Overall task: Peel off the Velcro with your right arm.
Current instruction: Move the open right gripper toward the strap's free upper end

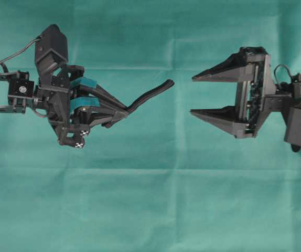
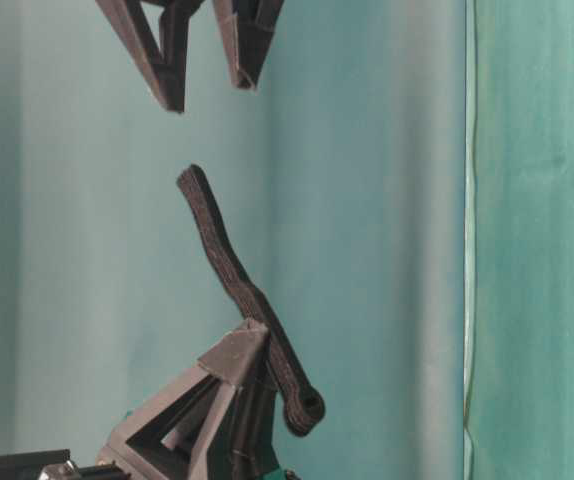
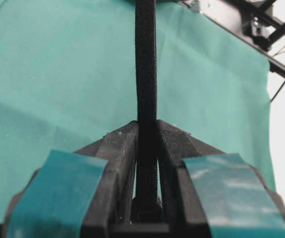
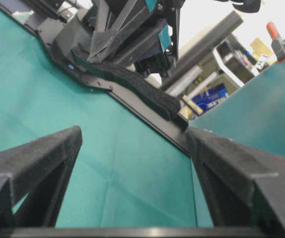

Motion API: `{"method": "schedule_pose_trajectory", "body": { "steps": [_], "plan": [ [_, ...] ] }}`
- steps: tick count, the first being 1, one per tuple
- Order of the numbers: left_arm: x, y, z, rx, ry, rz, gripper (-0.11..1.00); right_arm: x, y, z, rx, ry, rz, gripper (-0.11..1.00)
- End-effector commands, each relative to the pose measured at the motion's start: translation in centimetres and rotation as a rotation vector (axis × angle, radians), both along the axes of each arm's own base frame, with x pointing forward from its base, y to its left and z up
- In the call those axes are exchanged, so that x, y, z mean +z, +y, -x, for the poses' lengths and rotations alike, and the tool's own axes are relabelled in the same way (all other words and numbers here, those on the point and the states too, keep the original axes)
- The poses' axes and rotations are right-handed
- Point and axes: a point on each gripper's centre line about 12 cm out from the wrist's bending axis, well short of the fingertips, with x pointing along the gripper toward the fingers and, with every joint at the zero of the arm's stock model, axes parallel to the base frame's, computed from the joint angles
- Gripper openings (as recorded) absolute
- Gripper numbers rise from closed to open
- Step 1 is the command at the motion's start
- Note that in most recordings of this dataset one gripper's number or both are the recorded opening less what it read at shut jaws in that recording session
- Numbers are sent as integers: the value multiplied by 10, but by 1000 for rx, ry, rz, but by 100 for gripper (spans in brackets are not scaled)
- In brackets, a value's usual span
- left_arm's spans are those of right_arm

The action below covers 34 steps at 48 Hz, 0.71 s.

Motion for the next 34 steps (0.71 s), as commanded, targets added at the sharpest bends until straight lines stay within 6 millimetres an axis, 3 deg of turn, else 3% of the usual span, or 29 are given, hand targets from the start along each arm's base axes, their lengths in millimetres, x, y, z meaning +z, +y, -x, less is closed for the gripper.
{"method": "schedule_pose_trajectory", "body": {
  "steps": [1,34],
  "plan": [
    [11,-1,0,-3,-37,-2,10,11,-1,-7,-2,-41,1,63],
    [10,-1,0,-2,-43,-2,10,2,-5,-30,2,-64,-1,62]
  ]
}}
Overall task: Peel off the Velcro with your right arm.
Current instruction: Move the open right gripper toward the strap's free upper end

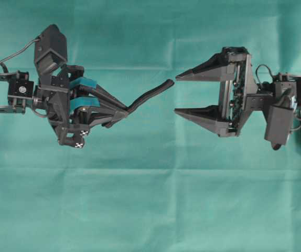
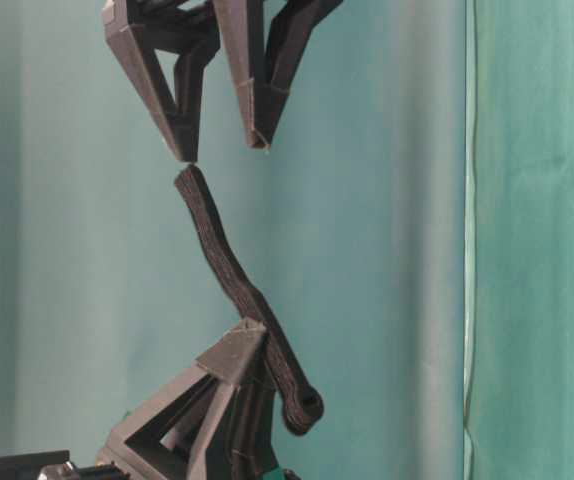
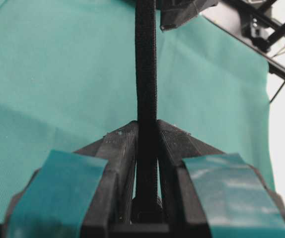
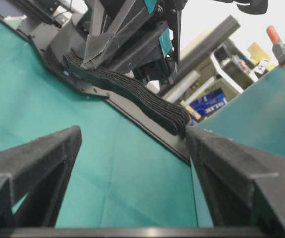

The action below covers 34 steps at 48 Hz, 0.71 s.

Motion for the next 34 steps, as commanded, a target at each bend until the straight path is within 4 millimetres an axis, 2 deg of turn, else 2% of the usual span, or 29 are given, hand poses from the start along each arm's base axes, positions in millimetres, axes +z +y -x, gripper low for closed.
{"method": "schedule_pose_trajectory", "body": {
  "steps": [1,34],
  "plan": [
    [10,-1,1,-3,-37,-2,10,10,-1,-4,1,-41,4,62],
    [9,4,1,9,-35,-4,10,3,-1,-7,4,-32,2,62]
  ]
}}
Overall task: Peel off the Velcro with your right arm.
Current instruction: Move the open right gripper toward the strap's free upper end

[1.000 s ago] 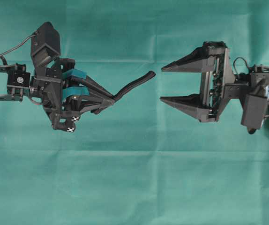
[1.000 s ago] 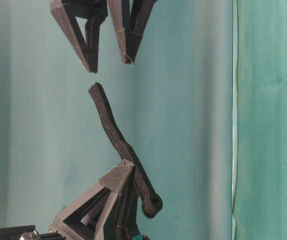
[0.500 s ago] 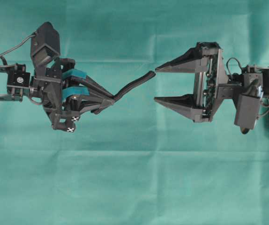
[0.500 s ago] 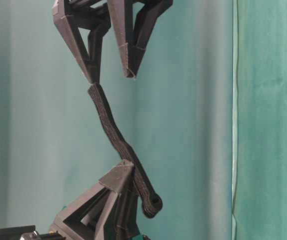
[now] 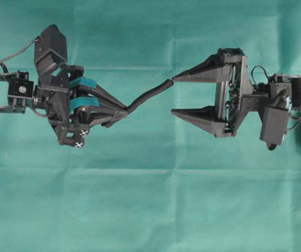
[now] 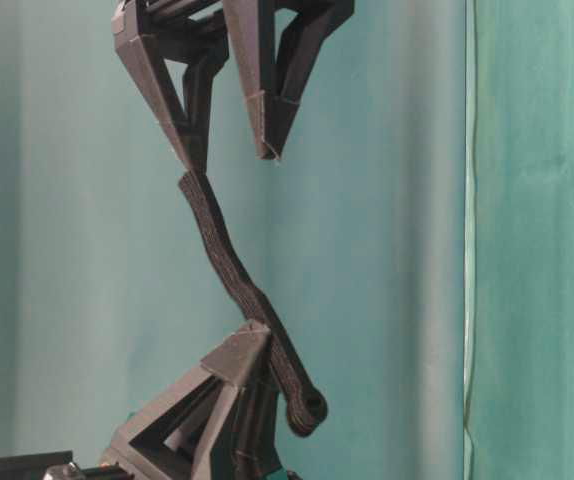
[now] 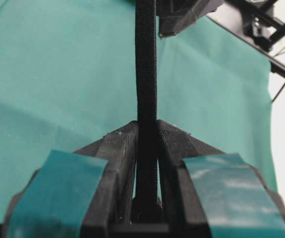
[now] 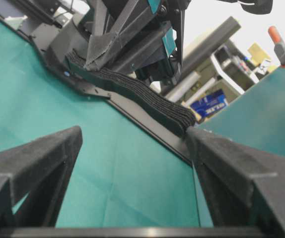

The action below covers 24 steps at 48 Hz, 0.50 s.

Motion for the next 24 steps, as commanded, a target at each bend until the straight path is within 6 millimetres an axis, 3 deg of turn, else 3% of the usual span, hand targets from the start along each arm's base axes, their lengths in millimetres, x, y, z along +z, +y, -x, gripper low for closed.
{"method": "schedule_pose_trajectory", "body": {
  "steps": [1,24],
  "plan": [
    [10,2,0,6,-35,-1,10,9,0,-2,1,-33,3,62],
    [8,2,1,6,-29,0,10,8,0,-2,1,-29,3,62]
  ]
}}
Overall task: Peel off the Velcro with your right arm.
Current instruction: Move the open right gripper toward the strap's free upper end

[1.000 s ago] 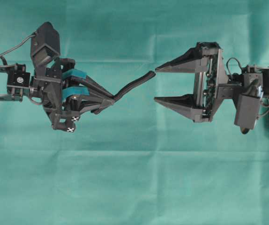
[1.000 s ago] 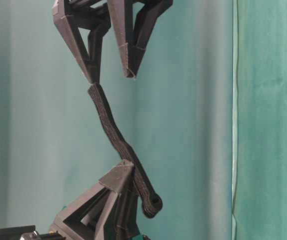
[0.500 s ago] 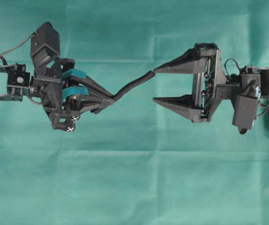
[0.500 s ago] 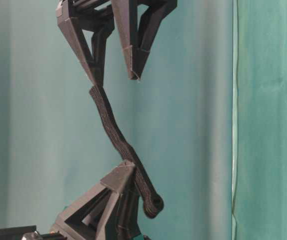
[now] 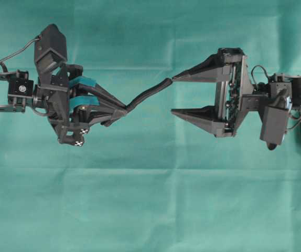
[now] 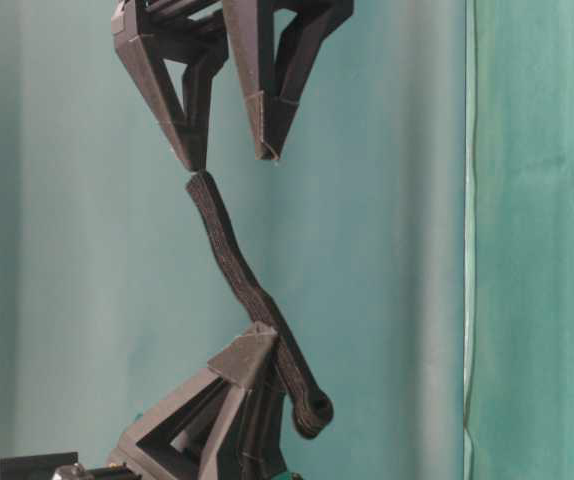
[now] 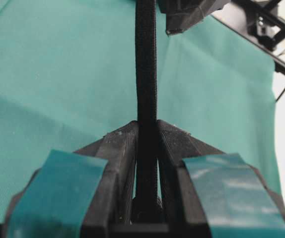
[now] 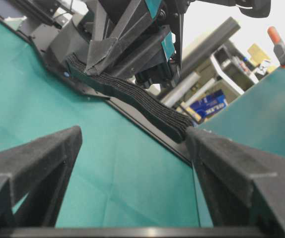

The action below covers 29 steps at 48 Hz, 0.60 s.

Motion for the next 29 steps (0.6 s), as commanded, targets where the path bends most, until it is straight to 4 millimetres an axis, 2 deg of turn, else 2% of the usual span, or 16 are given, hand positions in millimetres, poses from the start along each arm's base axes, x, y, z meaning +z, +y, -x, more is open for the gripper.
{"method": "schedule_pose_trajectory", "body": {
  "steps": [1,29],
  "plan": [
    [10,1,1,1,-35,0,10,7,0,-1,1,-27,1,62],
    [14,2,3,6,-51,-2,10,0,-1,-4,1,-7,-4,62]
  ]
}}
